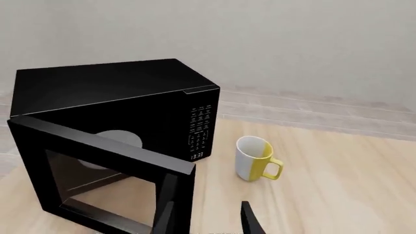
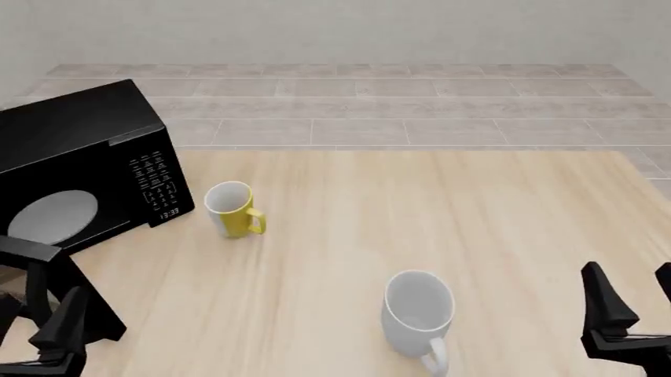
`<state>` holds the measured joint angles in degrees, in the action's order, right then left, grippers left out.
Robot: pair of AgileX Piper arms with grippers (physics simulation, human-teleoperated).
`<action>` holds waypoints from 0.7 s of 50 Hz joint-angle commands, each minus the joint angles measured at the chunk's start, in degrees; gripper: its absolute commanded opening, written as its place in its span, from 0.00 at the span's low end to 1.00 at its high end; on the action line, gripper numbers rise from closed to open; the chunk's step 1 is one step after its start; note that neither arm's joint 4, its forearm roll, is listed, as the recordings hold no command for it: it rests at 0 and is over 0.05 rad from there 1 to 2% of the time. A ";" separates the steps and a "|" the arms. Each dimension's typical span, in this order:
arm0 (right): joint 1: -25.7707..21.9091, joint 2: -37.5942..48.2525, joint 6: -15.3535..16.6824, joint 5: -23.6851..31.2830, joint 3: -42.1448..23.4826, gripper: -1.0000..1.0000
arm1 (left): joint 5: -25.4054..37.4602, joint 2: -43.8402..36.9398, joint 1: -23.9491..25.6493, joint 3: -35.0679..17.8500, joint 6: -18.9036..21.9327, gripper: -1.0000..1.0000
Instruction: Close the microwave.
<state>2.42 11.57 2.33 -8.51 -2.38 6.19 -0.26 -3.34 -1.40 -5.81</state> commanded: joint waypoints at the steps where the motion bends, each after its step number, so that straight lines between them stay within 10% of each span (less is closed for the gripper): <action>1: 0.27 0.58 0.09 -0.58 -0.12 1.00 | 0.52 0.24 -1.42 0.36 -0.13 1.00; 9: 0.24 0.64 -0.08 -0.83 0.12 1.00 | 0.67 -0.71 -2.34 1.38 -0.67 1.00; 35: -0.07 -0.92 0.14 0.76 0.03 1.00 | -28.55 -34.56 -4.74 1.36 -1.11 1.00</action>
<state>2.55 11.48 2.32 -8.66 -2.13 -13.48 -23.99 -7.69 -0.03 -7.59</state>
